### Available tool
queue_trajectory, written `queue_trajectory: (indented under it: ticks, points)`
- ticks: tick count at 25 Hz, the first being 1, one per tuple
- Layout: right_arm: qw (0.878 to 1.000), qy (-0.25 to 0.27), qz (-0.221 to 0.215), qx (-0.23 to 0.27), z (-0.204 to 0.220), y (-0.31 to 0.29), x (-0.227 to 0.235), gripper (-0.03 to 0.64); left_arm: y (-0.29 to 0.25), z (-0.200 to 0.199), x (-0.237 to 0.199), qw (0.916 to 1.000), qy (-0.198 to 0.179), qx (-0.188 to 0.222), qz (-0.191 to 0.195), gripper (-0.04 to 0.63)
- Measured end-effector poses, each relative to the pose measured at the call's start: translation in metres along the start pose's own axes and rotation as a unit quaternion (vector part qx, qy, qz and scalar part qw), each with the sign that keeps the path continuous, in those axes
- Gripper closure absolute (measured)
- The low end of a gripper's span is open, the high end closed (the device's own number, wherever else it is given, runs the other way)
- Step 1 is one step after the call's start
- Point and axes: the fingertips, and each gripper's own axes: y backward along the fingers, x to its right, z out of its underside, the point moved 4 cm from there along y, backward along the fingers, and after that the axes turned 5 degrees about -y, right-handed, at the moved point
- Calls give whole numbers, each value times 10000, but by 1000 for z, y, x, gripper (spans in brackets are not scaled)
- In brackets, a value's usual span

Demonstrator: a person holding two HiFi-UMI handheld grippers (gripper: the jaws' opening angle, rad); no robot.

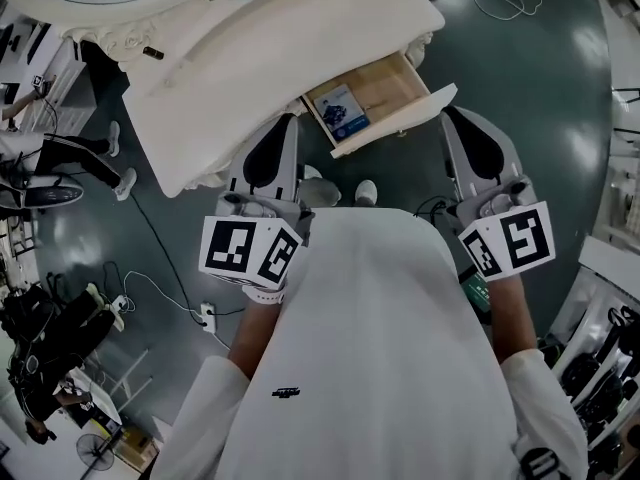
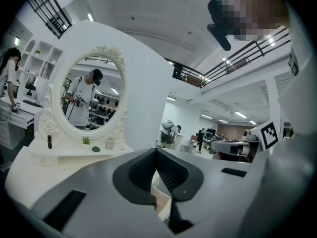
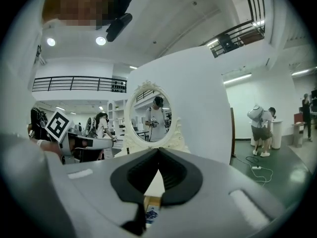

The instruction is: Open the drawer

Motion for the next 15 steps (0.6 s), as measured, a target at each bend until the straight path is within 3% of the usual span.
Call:
queue_trajectory:
  ticks: [15]
  points:
    - [9998,216,19,-52,-2,9,1,606,0,9,3,9999,38,-113,56,588]
